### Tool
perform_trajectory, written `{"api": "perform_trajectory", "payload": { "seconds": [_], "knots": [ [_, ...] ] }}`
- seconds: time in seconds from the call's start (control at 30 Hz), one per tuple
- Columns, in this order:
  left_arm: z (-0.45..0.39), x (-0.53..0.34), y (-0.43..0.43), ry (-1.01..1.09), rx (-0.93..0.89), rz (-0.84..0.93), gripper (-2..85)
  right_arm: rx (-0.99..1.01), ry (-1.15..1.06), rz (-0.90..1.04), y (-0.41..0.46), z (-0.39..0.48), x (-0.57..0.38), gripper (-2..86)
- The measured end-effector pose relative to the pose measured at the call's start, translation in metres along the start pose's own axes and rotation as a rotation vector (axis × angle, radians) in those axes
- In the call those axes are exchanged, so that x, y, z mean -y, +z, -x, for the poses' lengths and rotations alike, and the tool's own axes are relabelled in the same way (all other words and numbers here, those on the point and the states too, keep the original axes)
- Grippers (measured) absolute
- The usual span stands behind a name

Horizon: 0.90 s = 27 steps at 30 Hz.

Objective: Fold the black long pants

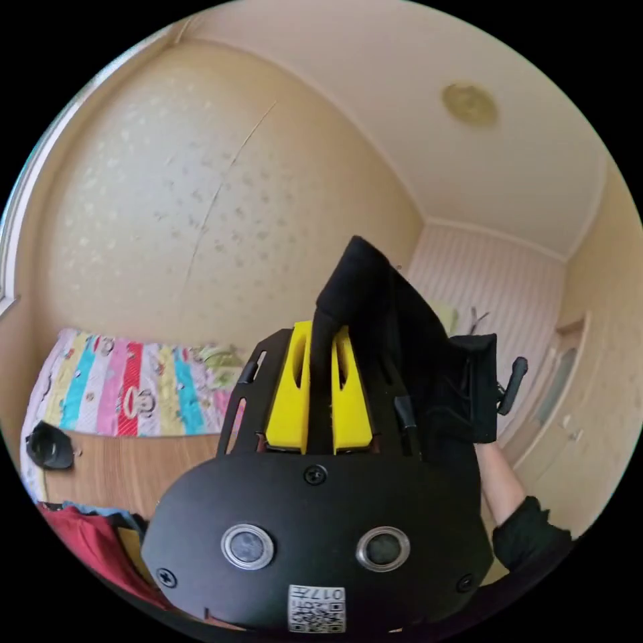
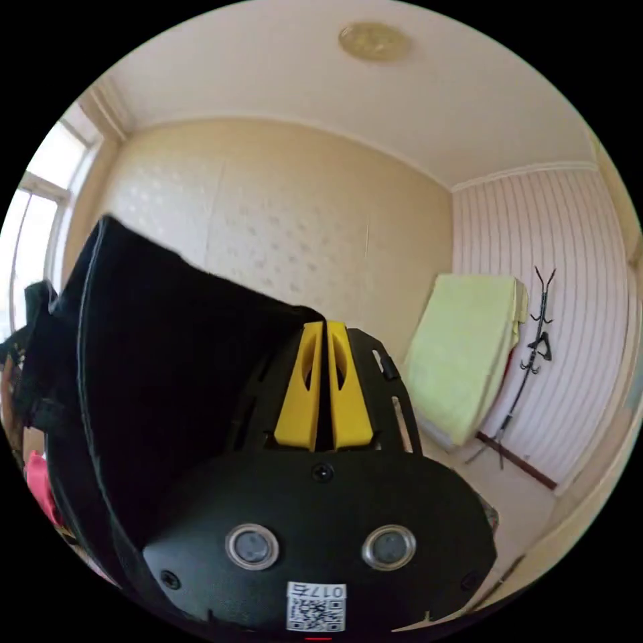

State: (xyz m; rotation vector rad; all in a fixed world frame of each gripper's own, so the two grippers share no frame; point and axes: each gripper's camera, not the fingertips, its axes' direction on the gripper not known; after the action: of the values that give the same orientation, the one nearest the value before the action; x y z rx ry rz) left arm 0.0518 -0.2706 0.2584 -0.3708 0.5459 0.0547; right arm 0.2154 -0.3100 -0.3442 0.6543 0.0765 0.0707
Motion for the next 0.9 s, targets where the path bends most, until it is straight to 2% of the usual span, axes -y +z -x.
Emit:
{"api": "perform_trajectory", "payload": {
  "seconds": [0.03,0.07,0.1,0.17,0.2,0.27,0.33,0.43,0.53,0.7,0.8,0.83,0.9],
  "knots": [
    [0.034,0.006,0.031,-0.052,0.091,0.076,5.9,-0.098,-0.017,0.227,0.075,0.017,0.002,1.6],
    [0.064,-0.005,0.045,-0.110,0.140,0.090,6.9,-0.155,0.052,0.330,0.122,0.021,-0.014,1.9],
    [0.077,-0.015,0.050,-0.121,0.130,0.085,7.3,-0.140,0.083,0.334,0.136,0.022,-0.027,2.0],
    [0.121,-0.082,0.075,-0.088,0.029,0.151,8.4,0.092,0.001,0.320,0.180,0.037,-0.099,3.6],
    [0.133,-0.105,0.083,-0.086,0.023,0.199,8.4,0.128,-0.029,0.341,0.190,0.041,-0.121,4.2],
    [0.173,-0.218,0.114,-0.108,0.069,0.414,8.8,0.267,-0.125,0.465,0.225,0.045,-0.229,5.5],
    [0.191,-0.309,0.127,-0.126,0.082,0.556,9.3,0.346,-0.144,0.579,0.240,0.030,-0.315,6.0],
    [0.195,-0.439,0.127,-0.170,0.081,0.729,10.2,0.358,-0.129,0.769,0.243,-0.012,-0.432,7.1],
    [0.172,-0.506,0.099,-0.191,0.108,0.731,10.9,0.334,-0.101,0.837,0.213,-0.064,-0.499,8.0],
    [0.146,-0.543,0.048,-0.326,0.305,0.633,14.2,0.293,-0.020,0.811,0.152,-0.146,-0.533,10.8],
    [0.131,-0.560,0.049,-0.347,0.333,0.641,10.5,0.300,-0.027,0.962,0.152,-0.166,-0.561,10.8],
    [0.128,-0.565,0.053,-0.360,0.320,0.672,5.9,0.302,0.015,0.914,0.146,-0.177,-0.565,9.6],
    [0.132,-0.572,0.059,-0.454,0.175,0.720,3.5,0.313,0.086,0.919,0.141,-0.193,-0.565,6.4]
  ]
}}
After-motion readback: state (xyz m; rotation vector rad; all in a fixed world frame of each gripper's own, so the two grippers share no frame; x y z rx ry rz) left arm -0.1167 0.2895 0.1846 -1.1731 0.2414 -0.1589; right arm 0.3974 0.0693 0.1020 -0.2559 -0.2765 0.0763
